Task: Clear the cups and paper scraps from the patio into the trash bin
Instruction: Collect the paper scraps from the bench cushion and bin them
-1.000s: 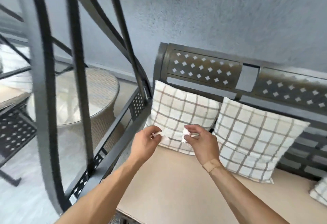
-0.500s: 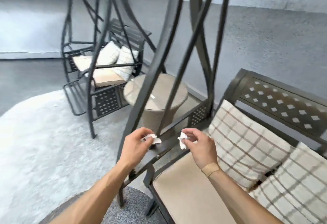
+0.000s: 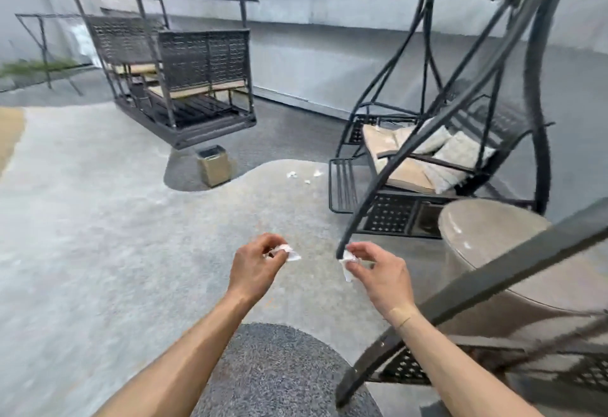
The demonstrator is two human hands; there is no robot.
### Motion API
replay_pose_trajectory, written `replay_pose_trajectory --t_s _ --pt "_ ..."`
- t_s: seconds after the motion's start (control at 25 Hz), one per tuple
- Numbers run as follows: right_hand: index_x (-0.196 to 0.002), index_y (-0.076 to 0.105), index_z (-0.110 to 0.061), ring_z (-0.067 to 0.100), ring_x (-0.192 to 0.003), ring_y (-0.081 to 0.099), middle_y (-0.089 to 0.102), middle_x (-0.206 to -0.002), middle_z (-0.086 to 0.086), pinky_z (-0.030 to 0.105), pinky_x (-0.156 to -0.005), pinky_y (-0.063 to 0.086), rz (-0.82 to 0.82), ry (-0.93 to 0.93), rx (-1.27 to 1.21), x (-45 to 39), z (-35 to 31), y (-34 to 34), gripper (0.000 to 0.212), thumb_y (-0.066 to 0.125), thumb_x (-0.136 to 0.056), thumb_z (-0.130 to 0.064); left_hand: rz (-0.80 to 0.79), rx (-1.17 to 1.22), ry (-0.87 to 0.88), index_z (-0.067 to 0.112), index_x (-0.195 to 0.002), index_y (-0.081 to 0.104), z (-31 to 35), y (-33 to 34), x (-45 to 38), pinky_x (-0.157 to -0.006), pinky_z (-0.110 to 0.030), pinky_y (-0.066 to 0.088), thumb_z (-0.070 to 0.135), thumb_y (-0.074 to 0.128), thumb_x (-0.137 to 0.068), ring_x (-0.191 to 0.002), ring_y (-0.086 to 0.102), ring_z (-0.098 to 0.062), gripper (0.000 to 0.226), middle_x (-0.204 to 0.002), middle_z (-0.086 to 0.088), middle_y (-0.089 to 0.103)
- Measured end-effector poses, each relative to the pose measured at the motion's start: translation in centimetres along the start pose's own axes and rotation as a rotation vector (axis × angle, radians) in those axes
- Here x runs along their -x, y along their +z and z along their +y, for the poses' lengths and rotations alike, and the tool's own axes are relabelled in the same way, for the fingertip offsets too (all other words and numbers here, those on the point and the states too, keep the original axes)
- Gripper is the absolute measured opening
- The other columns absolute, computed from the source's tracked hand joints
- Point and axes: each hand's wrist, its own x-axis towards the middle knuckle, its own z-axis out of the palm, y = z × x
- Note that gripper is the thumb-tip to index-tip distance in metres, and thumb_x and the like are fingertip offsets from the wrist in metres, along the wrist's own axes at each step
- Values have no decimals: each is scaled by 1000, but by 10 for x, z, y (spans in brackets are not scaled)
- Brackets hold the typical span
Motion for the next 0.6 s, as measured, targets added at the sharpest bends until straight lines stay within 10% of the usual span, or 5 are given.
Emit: replay_pose_trajectory --t_s 0.6 --pt "-108 67 -40 -4 -79 63 69 -94 -18 29 -79 55 -234 -229 -23 -153 -170 263 36 78 -78 -23 277 -12 -165 38 -82 66 -179 -234 -127 -70 -16 48 23 75 -80 -80 64 6 19 -82 22 70"
